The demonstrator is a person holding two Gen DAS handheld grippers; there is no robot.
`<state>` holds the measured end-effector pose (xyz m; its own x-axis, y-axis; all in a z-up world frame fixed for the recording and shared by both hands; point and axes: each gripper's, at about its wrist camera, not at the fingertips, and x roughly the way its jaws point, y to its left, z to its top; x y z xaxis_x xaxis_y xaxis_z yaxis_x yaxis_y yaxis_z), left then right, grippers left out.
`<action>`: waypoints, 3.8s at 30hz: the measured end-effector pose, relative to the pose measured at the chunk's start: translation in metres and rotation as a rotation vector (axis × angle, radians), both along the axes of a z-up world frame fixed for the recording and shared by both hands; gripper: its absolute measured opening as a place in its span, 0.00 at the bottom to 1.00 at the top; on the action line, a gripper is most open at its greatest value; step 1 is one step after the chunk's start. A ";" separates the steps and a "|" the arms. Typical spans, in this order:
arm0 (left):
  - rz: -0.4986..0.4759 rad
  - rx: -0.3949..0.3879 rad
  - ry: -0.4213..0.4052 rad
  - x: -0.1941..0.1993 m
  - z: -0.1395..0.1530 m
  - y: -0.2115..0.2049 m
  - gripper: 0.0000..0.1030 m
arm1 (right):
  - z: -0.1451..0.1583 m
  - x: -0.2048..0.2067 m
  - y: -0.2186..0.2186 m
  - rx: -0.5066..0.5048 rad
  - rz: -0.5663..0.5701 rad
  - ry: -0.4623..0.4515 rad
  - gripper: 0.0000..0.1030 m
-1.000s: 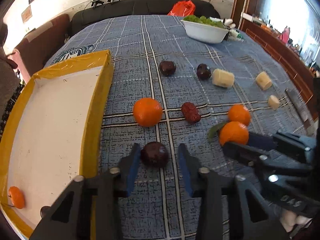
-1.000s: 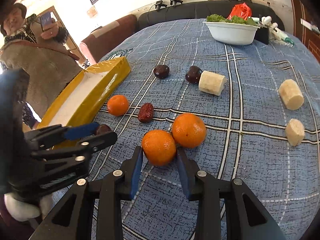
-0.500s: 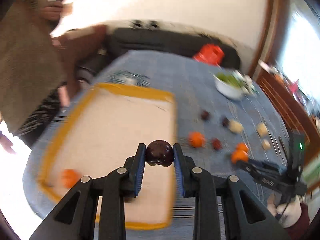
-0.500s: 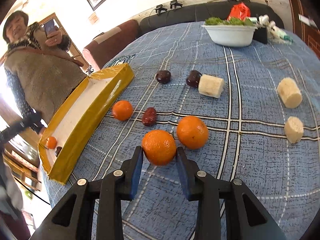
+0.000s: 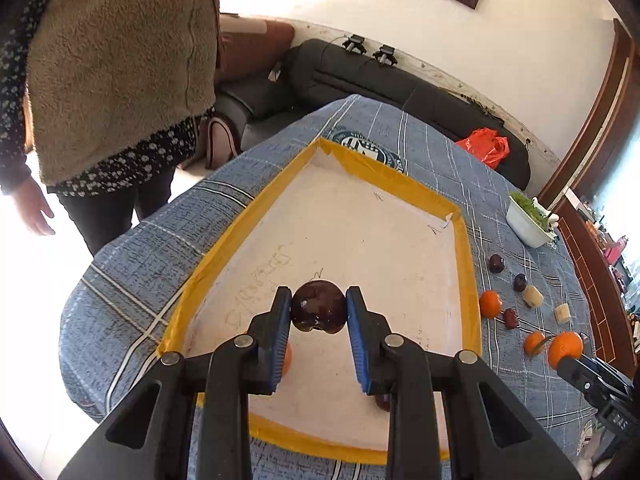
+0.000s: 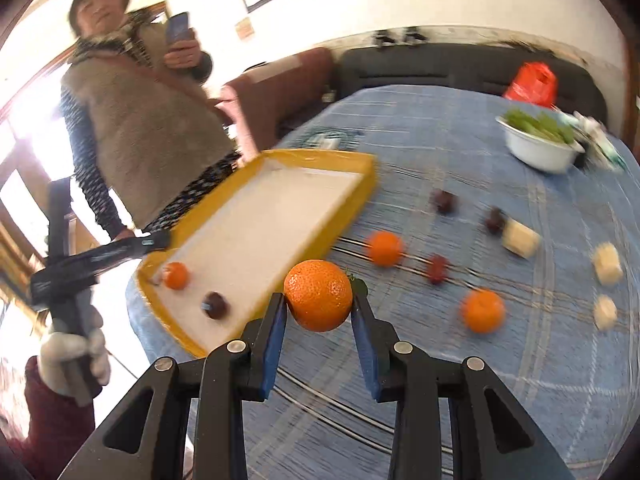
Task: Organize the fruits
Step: 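Lower both held fruits into the tray and open both tools, then grasp a tangerine with the right tool while the left tool grasps another tangerine, then place both tangerines into the tray and open both tools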
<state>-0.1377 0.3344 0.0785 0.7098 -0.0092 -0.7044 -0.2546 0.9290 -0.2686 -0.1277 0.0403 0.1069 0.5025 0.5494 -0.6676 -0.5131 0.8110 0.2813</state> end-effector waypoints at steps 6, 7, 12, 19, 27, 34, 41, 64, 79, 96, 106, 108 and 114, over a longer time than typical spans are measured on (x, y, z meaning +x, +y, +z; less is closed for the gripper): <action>-0.009 0.007 0.060 0.029 -0.017 0.006 0.26 | -0.016 0.026 0.073 -0.041 0.118 0.054 0.36; -0.008 0.003 0.068 0.034 -0.020 0.009 0.26 | -0.022 0.030 0.085 -0.057 0.132 0.066 0.36; -0.012 -0.059 0.092 0.042 -0.031 0.019 0.26 | -0.053 0.046 0.127 -0.124 0.179 0.125 0.37; 0.010 -0.165 0.050 0.025 -0.029 0.031 0.48 | -0.062 0.047 0.142 -0.177 0.204 0.113 0.37; 0.082 -0.204 -0.015 -0.009 -0.003 0.020 0.77 | -0.039 0.031 0.099 -0.081 0.149 0.088 0.44; 0.025 -0.343 -0.092 -0.023 0.031 0.004 0.80 | 0.028 0.039 -0.001 -0.059 -0.068 -0.051 0.57; -0.186 -0.275 -0.064 -0.005 0.038 -0.083 0.80 | 0.032 0.038 -0.142 -0.031 -0.377 -0.097 0.99; -0.464 0.188 0.150 0.123 -0.032 -0.234 0.37 | -0.088 0.083 -0.106 -0.006 -0.194 0.149 0.38; -0.464 0.346 0.189 0.142 -0.046 -0.241 0.37 | -0.091 0.073 -0.127 0.068 -0.204 0.162 0.38; -0.386 0.195 0.075 0.082 -0.006 -0.210 0.33 | -0.085 0.069 -0.121 0.037 -0.233 0.128 0.38; -0.098 0.125 0.030 0.030 0.016 -0.092 0.33 | -0.034 0.045 -0.084 0.044 -0.167 0.059 0.38; -0.059 0.109 0.046 0.025 0.009 -0.076 0.33 | -0.023 0.044 -0.060 0.049 -0.115 0.054 0.38; -0.002 0.095 0.090 0.022 -0.013 -0.042 0.33 | -0.021 0.051 0.011 0.043 0.012 0.094 0.39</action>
